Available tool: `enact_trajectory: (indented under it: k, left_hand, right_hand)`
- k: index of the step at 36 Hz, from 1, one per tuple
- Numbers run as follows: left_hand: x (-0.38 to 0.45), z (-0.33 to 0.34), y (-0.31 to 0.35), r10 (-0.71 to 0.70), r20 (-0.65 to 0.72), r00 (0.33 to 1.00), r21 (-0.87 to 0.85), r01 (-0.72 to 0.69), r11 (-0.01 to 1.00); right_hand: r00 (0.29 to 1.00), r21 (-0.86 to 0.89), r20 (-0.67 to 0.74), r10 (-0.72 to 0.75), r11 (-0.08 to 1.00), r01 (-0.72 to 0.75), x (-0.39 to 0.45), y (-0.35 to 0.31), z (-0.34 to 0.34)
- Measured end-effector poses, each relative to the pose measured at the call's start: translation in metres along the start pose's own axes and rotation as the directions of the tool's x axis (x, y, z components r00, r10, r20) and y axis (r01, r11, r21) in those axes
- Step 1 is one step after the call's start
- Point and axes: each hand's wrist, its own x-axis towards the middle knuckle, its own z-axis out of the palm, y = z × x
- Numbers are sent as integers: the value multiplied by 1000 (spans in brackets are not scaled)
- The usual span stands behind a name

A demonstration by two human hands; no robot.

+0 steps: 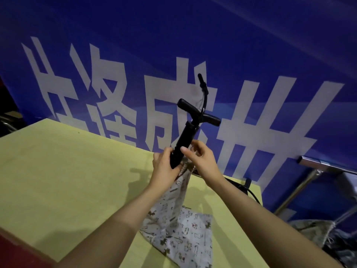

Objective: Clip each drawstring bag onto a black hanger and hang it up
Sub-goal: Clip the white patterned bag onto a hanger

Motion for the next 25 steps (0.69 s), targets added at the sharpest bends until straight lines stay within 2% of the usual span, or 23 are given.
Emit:
enact_trajectory:
  k: [2, 7, 14, 16, 19, 21, 23, 25]
  left_hand:
    - [-1, 0, -4, 21, 23, 1000, 27, -22, 999]
    - [-7, -4, -13, 92, 24, 995, 69, -93, 993]
    - [-8, -18, -14, 164, 84, 983, 125, -174, 977]
    - [-6, -25, -15, 250, 18, 968, 145, -250, 957]
    - [2, -34, -7, 415, -112, 903, 180, -392, 902]
    - [12, -42, 8, 448, -159, 880, 192, -418, 888]
    - [20, -50, 23, 434, -131, 891, 214, -402, 890]
    - [27, -54, 33, 408, -28, 913, 236, -390, 890]
  right_hand:
    - [999, 7, -37, 17, 1000, -17, 2, 3, 3]
    - [998, 15, -24, 62, 998, -61, 6, 5, 17]
    - [998, 7, -47, 46, 999, -46, 4, 9, 27]
    - [998, -21, -29, 53, 998, -54, 4, 11, 27]
    - [997, -40, 38, 66, 997, -65, 3, 14, 26]
    - [993, -8, 80, 85, 996, -84, 2, 16, 25]
    - [990, -14, 102, 98, 995, -97, 1, 19, 24]
    - [987, -44, 123, 106, 994, -101, 0, 19, 24]
